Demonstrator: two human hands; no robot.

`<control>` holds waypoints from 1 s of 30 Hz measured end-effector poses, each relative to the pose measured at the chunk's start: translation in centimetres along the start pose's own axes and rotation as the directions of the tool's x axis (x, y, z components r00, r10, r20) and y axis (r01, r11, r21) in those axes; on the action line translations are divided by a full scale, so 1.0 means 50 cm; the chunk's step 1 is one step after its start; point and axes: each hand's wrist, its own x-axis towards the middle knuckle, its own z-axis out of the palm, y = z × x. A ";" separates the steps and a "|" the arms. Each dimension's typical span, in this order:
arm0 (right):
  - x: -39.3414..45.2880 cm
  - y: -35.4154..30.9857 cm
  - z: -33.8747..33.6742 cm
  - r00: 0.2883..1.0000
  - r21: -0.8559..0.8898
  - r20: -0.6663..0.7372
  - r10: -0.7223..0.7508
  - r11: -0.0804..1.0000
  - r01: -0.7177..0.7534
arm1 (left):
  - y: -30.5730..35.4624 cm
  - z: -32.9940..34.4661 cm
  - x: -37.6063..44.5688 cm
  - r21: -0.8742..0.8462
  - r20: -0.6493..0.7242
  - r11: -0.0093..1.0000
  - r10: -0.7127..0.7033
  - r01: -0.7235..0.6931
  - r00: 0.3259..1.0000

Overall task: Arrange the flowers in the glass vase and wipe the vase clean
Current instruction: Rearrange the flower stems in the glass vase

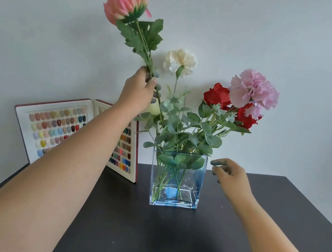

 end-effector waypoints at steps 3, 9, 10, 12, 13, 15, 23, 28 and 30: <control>-0.006 0.003 0.010 1.000 -0.009 0.010 0.016 1.000 -0.016 | 0.004 -0.007 -0.010 0.012 -0.026 0.997 0.080 -0.080 0.996; -0.012 0.004 0.017 1.000 -0.024 0.012 0.026 0.999 -0.026 | 0.050 -0.050 0.012 -0.091 -0.234 0.970 0.199 -0.225 0.952; -0.013 0.006 0.018 1.000 -0.025 0.009 0.029 0.999 -0.029 | 0.056 -0.054 0.013 -0.108 -0.257 0.964 0.207 -0.241 0.944; -0.015 0.008 0.020 0.999 -0.021 0.009 0.034 0.999 -0.034 | 0.062 -0.054 0.008 -0.108 -0.265 0.962 0.215 -0.250 0.940; -0.016 0.008 0.021 0.999 -0.018 0.010 0.035 0.999 -0.035 | 0.062 -0.053 0.005 -0.102 -0.260 0.964 0.213 -0.246 0.942; -0.018 0.005 0.021 0.999 -0.007 0.008 0.037 0.999 -0.037 | 0.064 -0.051 0.000 -0.082 -0.259 0.967 0.213 -0.241 0.942; -0.022 0.000 0.015 0.999 -0.016 0.010 0.038 0.999 -0.038 | 0.093 -0.065 0.011 0.052 -0.203 0.946 0.324 -0.320 0.924; -0.028 -0.003 0.020 0.999 0.009 0.003 0.037 0.999 -0.037 | 0.072 -0.051 0.007 0.046 -0.161 0.974 0.225 -0.220 0.961; -0.031 -0.004 0.020 0.999 0.016 0.003 0.035 0.999 -0.035 | 0.053 -0.039 -0.002 0.055 -0.135 0.983 0.182 -0.176 0.974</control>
